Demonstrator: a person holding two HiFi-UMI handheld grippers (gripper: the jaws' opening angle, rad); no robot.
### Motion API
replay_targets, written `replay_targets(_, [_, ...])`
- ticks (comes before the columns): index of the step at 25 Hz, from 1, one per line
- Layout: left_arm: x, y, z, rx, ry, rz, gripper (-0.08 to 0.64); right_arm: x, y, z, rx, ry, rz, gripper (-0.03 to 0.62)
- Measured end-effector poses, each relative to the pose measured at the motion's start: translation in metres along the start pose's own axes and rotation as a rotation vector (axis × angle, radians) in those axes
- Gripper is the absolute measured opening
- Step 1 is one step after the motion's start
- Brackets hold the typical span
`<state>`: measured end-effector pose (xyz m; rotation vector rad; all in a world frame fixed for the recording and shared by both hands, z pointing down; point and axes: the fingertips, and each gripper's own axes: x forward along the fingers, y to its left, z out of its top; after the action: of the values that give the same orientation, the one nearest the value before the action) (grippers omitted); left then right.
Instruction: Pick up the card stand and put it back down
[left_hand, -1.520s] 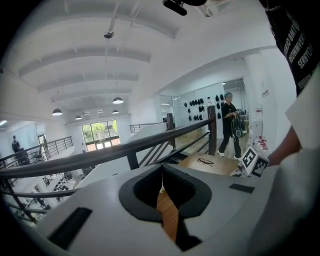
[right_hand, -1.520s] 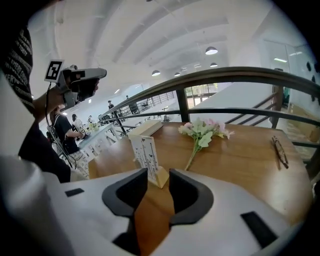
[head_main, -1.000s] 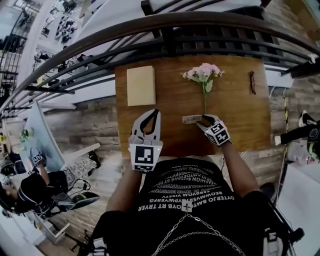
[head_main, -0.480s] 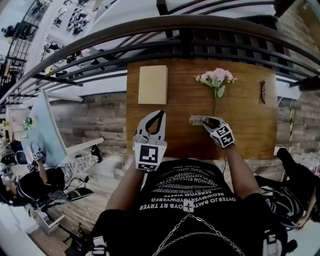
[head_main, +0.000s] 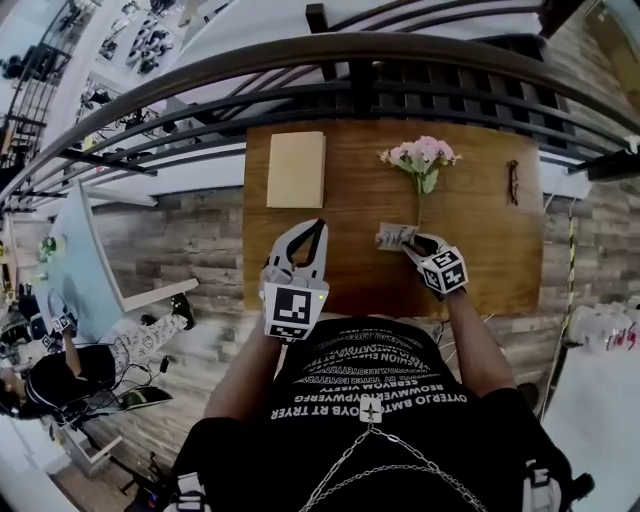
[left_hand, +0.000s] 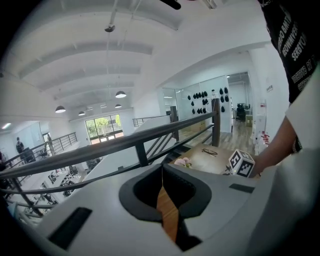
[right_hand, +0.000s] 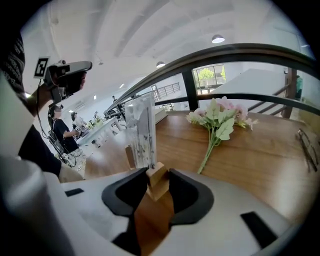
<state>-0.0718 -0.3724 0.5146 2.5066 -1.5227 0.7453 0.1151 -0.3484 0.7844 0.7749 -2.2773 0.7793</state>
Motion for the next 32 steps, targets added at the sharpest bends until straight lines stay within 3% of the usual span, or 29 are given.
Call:
replay_targets(9, [-0.009,-0.008,0.011,-0.004,-0.034,-0.001,0.029,-0.042,0.002,0.033,0.043,-0.058,-0.022,0.146])
replay_targets(32, [-0.036,-0.035,0.023,-0.032,-0.112,0.01,0.029,-0.133,0.05,0.122,-0.05,-0.137,-0.001,0.146])
